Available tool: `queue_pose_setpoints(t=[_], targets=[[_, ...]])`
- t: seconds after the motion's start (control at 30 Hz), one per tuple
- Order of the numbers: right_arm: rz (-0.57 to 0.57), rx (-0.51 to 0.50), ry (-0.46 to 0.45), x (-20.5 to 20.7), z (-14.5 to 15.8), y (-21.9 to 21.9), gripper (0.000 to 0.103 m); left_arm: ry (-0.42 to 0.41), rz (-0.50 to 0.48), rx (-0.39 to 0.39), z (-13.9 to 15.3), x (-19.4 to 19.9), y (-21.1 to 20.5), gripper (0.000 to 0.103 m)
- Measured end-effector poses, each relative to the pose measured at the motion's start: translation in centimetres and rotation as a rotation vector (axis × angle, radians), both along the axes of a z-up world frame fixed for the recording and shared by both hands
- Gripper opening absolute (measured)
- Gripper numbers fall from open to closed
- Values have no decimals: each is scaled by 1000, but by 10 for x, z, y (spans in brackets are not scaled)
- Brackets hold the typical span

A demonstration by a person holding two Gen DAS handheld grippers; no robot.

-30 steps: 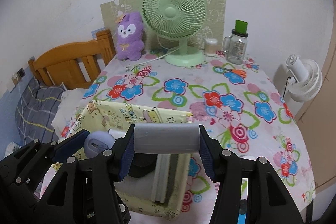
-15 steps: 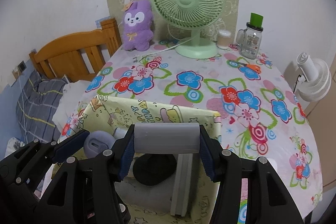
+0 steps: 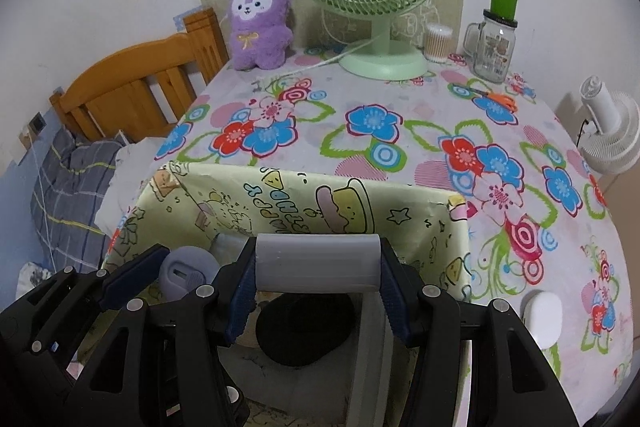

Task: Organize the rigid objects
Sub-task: 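Lower the lavender object with the left tool while the right tool lowers the white charger into the box, then open the left tool to release the lavender object while the right tool releases the white charger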

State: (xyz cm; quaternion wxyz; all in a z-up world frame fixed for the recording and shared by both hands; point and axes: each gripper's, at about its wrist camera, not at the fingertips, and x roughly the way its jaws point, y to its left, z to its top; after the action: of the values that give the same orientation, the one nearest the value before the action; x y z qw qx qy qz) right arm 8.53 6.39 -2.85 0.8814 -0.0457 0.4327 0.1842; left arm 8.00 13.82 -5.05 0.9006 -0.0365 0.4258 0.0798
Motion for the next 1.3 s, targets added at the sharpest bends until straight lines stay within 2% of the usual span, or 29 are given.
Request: queue_pose_setpoints(t=[0.4,0.57,0.63,0.93,1.0,1.03,1.07,1.13,1.3], targets=[[-13,-16,38,10,-4,2,60,3,-25,-10,-2,7,2,48],[-19,-14,48,11,-4,1,63,6,-26,-10,-2,8,1,56],[-34,-18,44,11,-4,0,66,8,-16,2,-2,8,0,62],[-37,-40,35,1,0,-2,67,40,-7,-10,1,0,-1,66],[-28,-37,25,-3,2,-3,74,34,-24,-35,3,-4,-2,72],[-18,-27,22,-5,4,-4,83,26,-27,-47,6,-6,-2,74],[-8,-12,18,-8,7,-5,87,11,-23,-50,9,-9,-3,75],[-5,10,-2,-14,13,-7,87,-16,-20,-39,15,-15,-5,78],[-1,34,-10,-24,24,-11,87,-38,-23,-41,25,-24,-11,80]])
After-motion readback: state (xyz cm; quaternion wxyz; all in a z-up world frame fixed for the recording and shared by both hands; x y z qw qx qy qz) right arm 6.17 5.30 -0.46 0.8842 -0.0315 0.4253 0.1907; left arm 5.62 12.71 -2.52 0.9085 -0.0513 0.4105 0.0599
